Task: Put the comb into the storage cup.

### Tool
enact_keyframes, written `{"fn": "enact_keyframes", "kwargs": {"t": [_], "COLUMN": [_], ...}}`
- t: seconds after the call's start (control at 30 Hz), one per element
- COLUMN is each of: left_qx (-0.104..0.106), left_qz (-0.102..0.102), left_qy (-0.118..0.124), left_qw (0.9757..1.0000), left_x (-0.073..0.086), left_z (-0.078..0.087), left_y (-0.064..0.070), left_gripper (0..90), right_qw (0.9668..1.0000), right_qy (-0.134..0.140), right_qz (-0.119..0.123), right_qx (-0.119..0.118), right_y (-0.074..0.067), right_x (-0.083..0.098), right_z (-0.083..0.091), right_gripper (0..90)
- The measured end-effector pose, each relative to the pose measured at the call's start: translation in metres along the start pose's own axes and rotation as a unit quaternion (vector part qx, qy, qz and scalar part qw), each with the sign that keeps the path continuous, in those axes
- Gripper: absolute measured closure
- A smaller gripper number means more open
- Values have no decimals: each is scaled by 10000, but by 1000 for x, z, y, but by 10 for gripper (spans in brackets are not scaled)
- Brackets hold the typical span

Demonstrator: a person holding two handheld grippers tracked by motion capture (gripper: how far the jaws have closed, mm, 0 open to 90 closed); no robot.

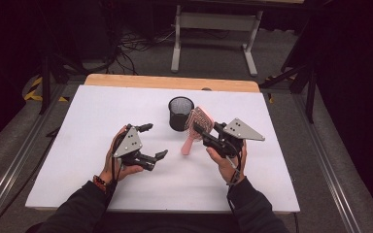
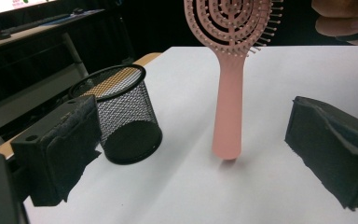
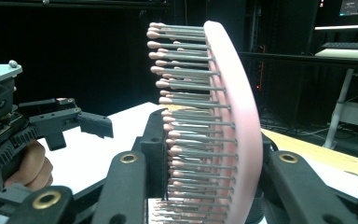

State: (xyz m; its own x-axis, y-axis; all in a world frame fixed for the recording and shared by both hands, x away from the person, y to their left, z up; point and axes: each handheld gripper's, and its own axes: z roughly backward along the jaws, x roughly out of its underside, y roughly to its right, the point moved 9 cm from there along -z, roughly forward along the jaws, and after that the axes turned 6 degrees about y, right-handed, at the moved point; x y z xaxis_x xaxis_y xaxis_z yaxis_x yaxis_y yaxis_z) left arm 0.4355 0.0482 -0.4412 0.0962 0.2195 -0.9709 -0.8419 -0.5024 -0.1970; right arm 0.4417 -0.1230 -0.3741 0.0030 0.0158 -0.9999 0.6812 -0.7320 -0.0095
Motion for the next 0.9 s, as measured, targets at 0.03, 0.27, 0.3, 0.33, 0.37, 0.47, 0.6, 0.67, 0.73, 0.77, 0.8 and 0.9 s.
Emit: {"fn": "enact_keyframes", "kwargs": {"t": [0.03, 0.27, 0.3, 0.33, 0.37, 0.47, 0.6, 0.67, 0.73, 0.77, 0.8, 0.9], "left_qx": [-18, 25, 18, 23, 23, -7, -49, -79, -96, -103, -104, -182], "left_qz": [10, -60, -48, -51, -61, -76, -107, -103, -116, -125, -124, -139], "left_qy": [-7, -95, -95, -104, -119, -150, -142, -143, -170, -201, -217, -239], "left_qw": [10000, 9999, 9999, 9999, 9999, 9999, 9998, 9998, 9997, 9997, 9996, 9995], "left_x": [1, 5, 5, 6, 7, 9, 11, 12, 14, 16, 17, 21], "left_z": [1, 12, 14, 15, 17, 22, 31, 35, 39, 41, 42, 48], "left_y": [-1, -6, -6, -7, -7, -10, -14, -16, -17, -17, -17, -19], "left_gripper": [46, 48, 49, 49, 49, 49, 48, 49, 49, 49, 49, 49], "right_qw": [10000, 10000, 10000, 10000, 9999, 9999, 9999, 9999, 9998, 9998, 9998, 9997], "right_qy": [0, 33, 38, 44, 50, 61, 76, 85, 90, 106, 126, 161], "right_qz": [9, 23, 29, 25, 29, 61, 65, 70, 70, 63, 57, 80], "right_qx": [2, 49, 62, 80, 85, 103, 114, 125, 143, 150, 147, 174], "right_y": [0, 3, 4, 4, 5, 6, 7, 8, 9, 10, 10, 12], "right_x": [0, -3, -3, -4, -4, -5, -6, -7, -8, -9, -10, -13], "right_z": [0, 3, 3, 4, 4, 5, 6, 6, 7, 8, 9, 11], "right_gripper": [630, 630, 630, 630, 630, 630, 630, 630, 630, 630, 630, 630]}}
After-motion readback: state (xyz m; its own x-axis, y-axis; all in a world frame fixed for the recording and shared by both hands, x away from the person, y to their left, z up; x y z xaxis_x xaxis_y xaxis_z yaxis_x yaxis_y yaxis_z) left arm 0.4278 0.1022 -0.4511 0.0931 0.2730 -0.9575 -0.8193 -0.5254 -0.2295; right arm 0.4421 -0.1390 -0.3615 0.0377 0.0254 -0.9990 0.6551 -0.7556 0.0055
